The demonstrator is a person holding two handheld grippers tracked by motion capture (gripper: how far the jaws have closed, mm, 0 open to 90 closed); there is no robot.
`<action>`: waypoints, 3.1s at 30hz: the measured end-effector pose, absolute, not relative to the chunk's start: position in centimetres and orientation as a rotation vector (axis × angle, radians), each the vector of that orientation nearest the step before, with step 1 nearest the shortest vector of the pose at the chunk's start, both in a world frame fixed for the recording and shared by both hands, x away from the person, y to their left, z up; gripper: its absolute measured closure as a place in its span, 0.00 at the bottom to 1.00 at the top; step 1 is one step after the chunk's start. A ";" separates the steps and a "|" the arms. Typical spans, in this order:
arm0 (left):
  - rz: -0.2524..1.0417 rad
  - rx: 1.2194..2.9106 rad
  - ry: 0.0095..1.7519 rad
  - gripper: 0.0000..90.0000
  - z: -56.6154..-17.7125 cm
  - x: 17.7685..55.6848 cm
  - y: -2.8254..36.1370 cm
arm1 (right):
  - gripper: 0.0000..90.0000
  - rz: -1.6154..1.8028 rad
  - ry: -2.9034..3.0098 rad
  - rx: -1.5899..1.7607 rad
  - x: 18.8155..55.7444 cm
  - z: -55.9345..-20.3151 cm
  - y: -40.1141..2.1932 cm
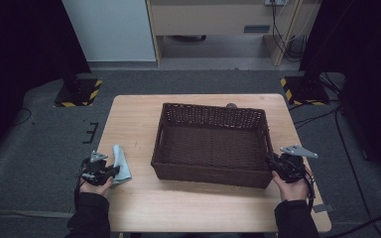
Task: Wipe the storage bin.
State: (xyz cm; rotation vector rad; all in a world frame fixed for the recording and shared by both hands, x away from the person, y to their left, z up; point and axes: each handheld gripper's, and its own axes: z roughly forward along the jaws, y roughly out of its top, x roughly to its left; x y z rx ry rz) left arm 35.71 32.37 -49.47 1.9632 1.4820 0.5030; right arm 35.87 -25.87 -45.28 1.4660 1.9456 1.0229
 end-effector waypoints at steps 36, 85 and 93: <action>0.556 1.864 1.333 0.56 -46.1 34.8 31.3 | 0.62 1.058 1.858 1.411 35.5 -44.4 -26.2; 0.455 1.917 1.071 0.74 -43.3 36.8 22.1 | 0.82 1.017 1.902 1.381 37.4 -45.2 -25.2; 0.462 1.917 1.089 0.77 -43.4 37.0 22.6 | 0.82 1.054 1.908 1.381 38.1 -45.3 -24.7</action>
